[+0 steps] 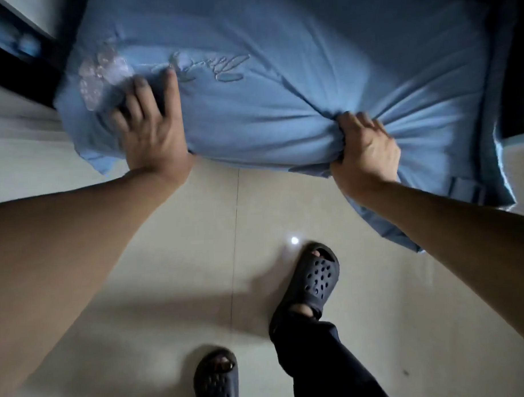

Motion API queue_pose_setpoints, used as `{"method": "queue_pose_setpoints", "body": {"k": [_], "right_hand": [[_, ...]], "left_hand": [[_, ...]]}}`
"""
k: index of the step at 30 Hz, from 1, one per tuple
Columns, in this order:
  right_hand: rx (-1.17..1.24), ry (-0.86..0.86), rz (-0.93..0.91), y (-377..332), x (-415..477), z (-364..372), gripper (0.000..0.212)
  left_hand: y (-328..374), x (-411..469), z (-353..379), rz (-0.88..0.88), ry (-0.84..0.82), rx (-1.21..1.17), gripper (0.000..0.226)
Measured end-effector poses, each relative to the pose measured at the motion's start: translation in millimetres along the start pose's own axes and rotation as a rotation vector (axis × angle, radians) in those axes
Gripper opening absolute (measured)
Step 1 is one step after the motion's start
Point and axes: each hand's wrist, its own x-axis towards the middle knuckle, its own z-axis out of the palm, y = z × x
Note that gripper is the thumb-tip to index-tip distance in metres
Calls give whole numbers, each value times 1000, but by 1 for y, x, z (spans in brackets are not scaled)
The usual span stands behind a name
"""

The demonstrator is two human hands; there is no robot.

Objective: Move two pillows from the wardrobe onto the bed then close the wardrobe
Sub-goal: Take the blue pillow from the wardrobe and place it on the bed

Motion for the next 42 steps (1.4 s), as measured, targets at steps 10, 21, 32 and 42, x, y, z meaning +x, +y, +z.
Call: {"method": "queue_pose_setpoints", "body": {"k": [10, 21, 32, 42], "right_hand": [[19, -69, 104, -49, -101, -90, 39], [-65, -283, 258, -70, -230, -243, 34], [-52, -324, 499, -16, -411, -398, 34], [-43, -293, 629, 131, -492, -517, 29]], "left_hand": [[-40, -83, -110, 195, -76, -26, 27], [-34, -187, -270, 343, -235, -26, 16], [62, -304, -403, 667, -395, 74, 26], [264, -355, -511, 904, -381, 162, 23]]}}
